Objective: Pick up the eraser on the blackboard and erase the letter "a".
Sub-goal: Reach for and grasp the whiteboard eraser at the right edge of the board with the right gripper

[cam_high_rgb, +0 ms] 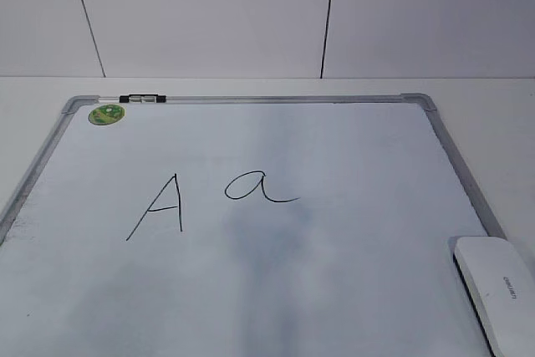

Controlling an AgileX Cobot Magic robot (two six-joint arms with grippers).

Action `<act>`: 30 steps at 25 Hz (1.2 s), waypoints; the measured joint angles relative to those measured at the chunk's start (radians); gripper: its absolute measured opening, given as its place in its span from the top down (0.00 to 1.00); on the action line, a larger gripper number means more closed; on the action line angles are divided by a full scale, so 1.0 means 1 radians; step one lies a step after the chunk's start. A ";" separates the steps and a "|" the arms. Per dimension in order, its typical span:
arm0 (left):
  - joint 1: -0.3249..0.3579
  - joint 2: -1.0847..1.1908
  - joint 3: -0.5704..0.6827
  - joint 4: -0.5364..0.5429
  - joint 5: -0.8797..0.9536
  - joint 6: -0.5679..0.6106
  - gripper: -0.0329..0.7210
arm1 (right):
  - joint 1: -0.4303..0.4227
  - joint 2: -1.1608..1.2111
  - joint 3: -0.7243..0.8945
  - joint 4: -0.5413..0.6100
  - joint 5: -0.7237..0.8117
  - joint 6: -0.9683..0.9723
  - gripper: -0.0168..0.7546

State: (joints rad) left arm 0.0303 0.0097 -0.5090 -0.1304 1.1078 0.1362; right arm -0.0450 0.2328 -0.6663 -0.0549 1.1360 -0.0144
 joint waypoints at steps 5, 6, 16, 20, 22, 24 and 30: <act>0.000 0.000 0.000 0.000 0.000 0.000 0.63 | 0.000 0.078 -0.022 0.034 -0.035 -0.002 0.21; 0.000 0.000 0.000 0.000 0.000 0.000 0.63 | 0.000 0.089 -0.022 0.048 -0.035 -0.003 0.21; 0.000 0.000 0.000 0.000 0.000 0.000 0.63 | 0.000 0.250 -0.061 0.090 0.030 -0.011 0.21; 0.000 0.000 0.000 0.000 0.000 0.000 0.63 | 0.004 0.341 -0.155 0.100 0.067 -0.011 0.21; 0.000 0.000 0.000 0.000 0.000 0.000 0.63 | 0.004 0.388 -0.217 0.122 0.095 -0.011 0.21; 0.000 0.000 0.000 0.000 0.000 0.000 0.63 | 0.006 0.437 -0.265 0.153 0.111 -0.011 0.21; 0.000 0.000 0.000 0.000 0.000 0.000 0.63 | 0.041 0.563 -0.296 0.189 0.115 -0.011 0.21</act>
State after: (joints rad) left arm 0.0303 0.0097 -0.5090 -0.1304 1.1078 0.1362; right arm -0.0040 0.7955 -0.9624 0.1338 1.2507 -0.0253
